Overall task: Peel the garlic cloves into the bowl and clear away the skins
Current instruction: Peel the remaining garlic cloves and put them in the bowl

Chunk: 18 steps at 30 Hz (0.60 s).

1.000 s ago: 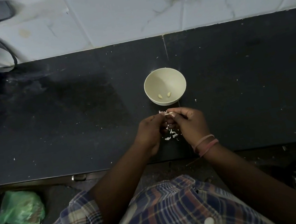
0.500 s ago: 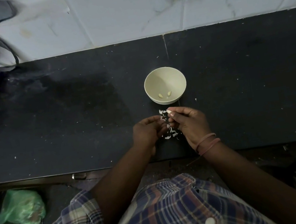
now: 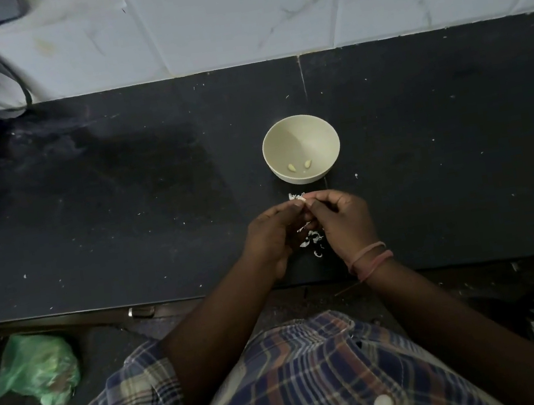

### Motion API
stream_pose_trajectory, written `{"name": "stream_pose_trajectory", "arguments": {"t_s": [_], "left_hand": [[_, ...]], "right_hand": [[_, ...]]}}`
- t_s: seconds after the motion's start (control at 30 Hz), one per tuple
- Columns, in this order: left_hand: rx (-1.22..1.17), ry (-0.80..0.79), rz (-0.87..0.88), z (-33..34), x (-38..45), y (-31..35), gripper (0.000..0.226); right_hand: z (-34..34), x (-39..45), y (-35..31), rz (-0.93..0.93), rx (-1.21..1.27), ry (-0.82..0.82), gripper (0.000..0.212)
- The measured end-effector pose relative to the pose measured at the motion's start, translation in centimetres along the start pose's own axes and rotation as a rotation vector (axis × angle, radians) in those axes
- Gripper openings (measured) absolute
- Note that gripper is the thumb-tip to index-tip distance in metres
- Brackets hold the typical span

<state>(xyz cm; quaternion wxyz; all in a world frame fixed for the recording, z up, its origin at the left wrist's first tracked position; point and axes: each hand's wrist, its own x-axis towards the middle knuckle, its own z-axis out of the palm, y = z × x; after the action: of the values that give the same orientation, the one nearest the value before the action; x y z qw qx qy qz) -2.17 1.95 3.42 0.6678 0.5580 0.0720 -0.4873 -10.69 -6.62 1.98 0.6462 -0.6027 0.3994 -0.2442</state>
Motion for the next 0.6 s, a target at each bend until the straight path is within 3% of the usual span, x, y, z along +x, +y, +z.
{"name": "stream_pose_trajectory", "arguments": {"t_s": [0.6], "left_hand": [[-0.083,-0.064,0.065,-0.14,0.18,0.07,0.025]], "right_hand": [[-0.59,0.64,-1.06,-0.173,-0.359,0.014,0.007]]}}
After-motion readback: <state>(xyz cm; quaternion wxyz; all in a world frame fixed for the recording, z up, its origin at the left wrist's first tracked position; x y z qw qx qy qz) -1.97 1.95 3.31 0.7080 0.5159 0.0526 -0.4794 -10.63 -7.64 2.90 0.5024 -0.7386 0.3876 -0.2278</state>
